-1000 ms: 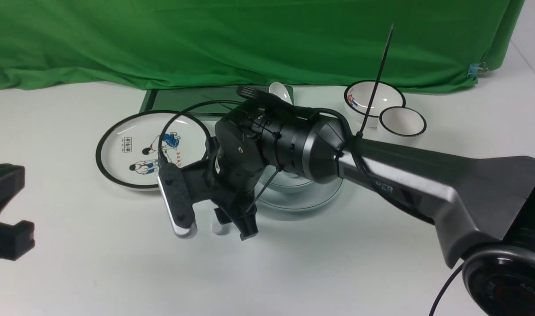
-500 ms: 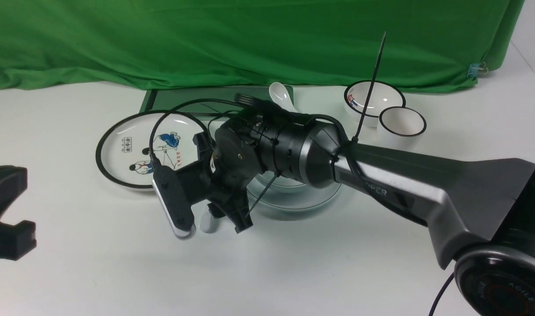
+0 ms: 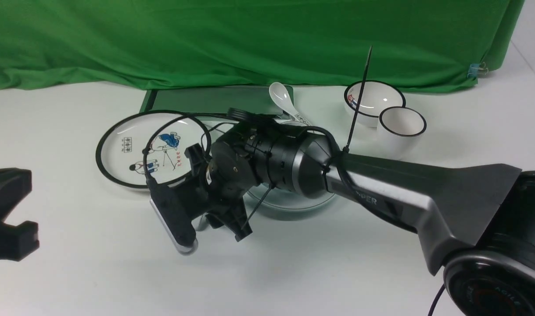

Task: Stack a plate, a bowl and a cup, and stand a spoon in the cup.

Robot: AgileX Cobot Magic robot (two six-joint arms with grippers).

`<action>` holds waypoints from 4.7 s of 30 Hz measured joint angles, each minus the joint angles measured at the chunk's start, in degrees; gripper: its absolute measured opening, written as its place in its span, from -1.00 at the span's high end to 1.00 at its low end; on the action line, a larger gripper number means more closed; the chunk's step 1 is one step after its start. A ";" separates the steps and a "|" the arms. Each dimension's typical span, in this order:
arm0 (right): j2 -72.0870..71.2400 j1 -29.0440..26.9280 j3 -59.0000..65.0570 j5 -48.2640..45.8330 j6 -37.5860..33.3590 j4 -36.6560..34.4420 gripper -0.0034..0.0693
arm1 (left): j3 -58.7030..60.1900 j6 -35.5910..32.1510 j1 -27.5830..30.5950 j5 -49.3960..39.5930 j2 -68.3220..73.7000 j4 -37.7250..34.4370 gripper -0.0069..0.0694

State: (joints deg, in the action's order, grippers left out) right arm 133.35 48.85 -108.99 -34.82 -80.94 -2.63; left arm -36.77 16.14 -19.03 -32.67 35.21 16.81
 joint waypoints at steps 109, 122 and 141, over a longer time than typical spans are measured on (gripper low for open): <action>-14.59 -18.08 19.75 28.56 15.26 -68.41 0.62 | 0.68 -2.57 0.00 3.20 0.00 -1.90 0.90; -18.43 -18.08 19.80 19.14 28.14 -46.66 0.27 | 0.68 -3.10 0.00 2.00 -1.53 -2.57 0.90; -70.89 -18.08 57.88 6.83 86.31 14.33 0.87 | 12.58 -4.48 0.00 19.06 -15.37 -1.69 0.90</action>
State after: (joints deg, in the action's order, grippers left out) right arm 62.45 30.78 -51.11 -28.00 5.36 11.71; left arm -24.20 11.66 -19.03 -13.62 19.84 15.12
